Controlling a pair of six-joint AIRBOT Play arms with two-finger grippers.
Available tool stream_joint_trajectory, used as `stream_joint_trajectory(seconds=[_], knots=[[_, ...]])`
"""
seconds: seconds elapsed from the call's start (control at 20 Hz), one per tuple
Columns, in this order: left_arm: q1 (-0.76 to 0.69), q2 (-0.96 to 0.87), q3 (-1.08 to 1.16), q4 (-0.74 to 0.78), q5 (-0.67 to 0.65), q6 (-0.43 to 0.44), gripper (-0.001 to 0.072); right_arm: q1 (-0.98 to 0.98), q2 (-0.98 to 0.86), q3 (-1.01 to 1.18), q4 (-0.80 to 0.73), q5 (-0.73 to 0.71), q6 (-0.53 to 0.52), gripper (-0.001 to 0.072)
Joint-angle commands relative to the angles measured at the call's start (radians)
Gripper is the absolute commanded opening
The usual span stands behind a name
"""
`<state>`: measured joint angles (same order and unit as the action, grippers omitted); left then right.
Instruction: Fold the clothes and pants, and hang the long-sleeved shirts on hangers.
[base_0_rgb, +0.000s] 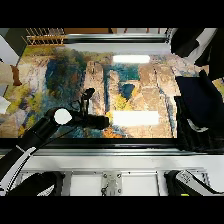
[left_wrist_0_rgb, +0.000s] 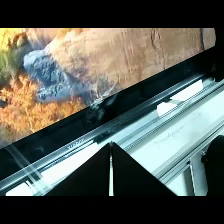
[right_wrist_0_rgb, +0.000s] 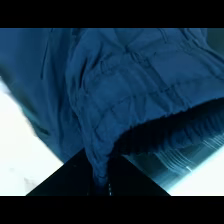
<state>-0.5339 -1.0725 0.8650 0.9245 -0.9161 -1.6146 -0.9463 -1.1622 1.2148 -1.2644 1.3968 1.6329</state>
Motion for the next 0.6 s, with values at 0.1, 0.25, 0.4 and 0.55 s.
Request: stream_joint_trajectory(seconds=[0.1, 0.25, 0.4, 0.55], knots=[[0.000, -0.001, 0.001, 0.000, 0.000, 0.003, 0.0005, -0.001, 0.001, -0.039, -0.089, 0.051, 0.018, 0.0016], [0.000, -0.001, 0.001, 0.000, 0.000, 0.003, 0.0005, -0.001, 0.001, -0.066, -0.091, 0.051, 0.017, 0.0027], [0.000, -0.001, 0.001, 0.000, 0.000, 0.003, 0.0005, -0.001, 0.003, -0.069, -0.090, 0.048, 0.016, 0.0504], [0.000, -0.001, 0.001, 0.000, 0.000, 0.009, 0.0005, -0.001, 0.030, -0.069, -0.090, 0.013, 0.006, 0.0595]])
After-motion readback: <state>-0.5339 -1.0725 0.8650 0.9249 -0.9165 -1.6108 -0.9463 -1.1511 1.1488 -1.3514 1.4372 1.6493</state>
